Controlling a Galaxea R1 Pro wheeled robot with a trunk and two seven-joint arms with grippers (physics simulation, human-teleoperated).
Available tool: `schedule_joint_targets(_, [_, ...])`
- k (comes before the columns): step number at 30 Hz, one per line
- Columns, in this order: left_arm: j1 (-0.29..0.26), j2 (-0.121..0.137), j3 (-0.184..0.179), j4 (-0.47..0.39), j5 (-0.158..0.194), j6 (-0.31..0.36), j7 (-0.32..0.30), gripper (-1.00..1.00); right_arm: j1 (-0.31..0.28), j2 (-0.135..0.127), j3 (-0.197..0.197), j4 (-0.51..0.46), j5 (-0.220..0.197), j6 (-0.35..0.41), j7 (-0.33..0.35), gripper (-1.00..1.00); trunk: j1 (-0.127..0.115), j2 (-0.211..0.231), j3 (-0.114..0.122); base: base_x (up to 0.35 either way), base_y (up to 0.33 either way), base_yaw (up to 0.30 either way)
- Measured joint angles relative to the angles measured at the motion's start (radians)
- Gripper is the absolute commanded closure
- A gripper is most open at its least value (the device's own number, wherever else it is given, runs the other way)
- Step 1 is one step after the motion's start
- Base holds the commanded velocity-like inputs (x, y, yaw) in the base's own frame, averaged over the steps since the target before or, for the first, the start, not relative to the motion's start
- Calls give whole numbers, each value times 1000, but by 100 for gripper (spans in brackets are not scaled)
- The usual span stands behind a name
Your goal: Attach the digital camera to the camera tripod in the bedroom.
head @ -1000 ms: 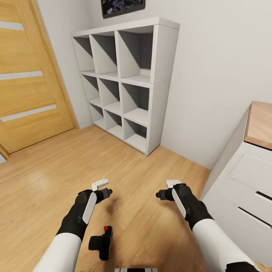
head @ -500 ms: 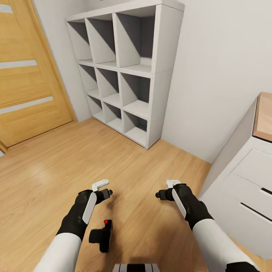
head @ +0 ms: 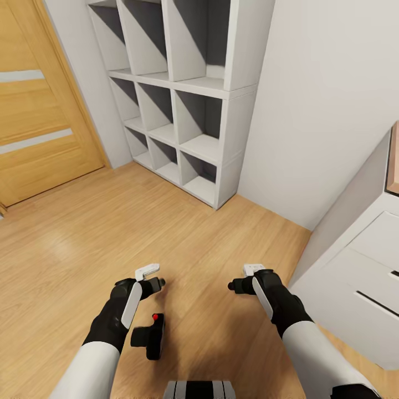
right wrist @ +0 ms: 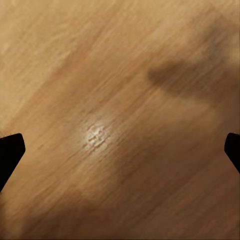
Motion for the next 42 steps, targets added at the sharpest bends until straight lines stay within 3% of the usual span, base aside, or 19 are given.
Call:
schedule_joint_targets(24, [0, -1, -2, 5, -9, -1, 3, -100, 0, 0, 0, 2, -1, 0, 0, -100, 11, -6, -93, 0, 0, 0])
schedule_joint_targets(27, [0, -1, -2, 6, -8, -1, 21, -100, 0, 0, 0, 2, -1, -1, 0, -100, 12, -6, -104, 0, 0, 0])
schedule_joint_targets(29, [0, -1, -2, 7, 0, -3, 84, -100, 0, 0, 0, 2, -1, -1, 0, -100, 13, -7, -112, 0, 0, 0])
schedule_joint_targets(31, [0, -1, -2, 8, 3, -4, 102, -100, 0, 0, 0, 2, -1, -1, 0, -100, 14, -7, -120, 0, 0, 0])
schedule_joint_targets(42, [0, -3, -3, 10, 7, -4, 121, -100, 0, 0, 0, 2, -3, -2, -1, -100, 19, -10, -163, 0, 0, 0])
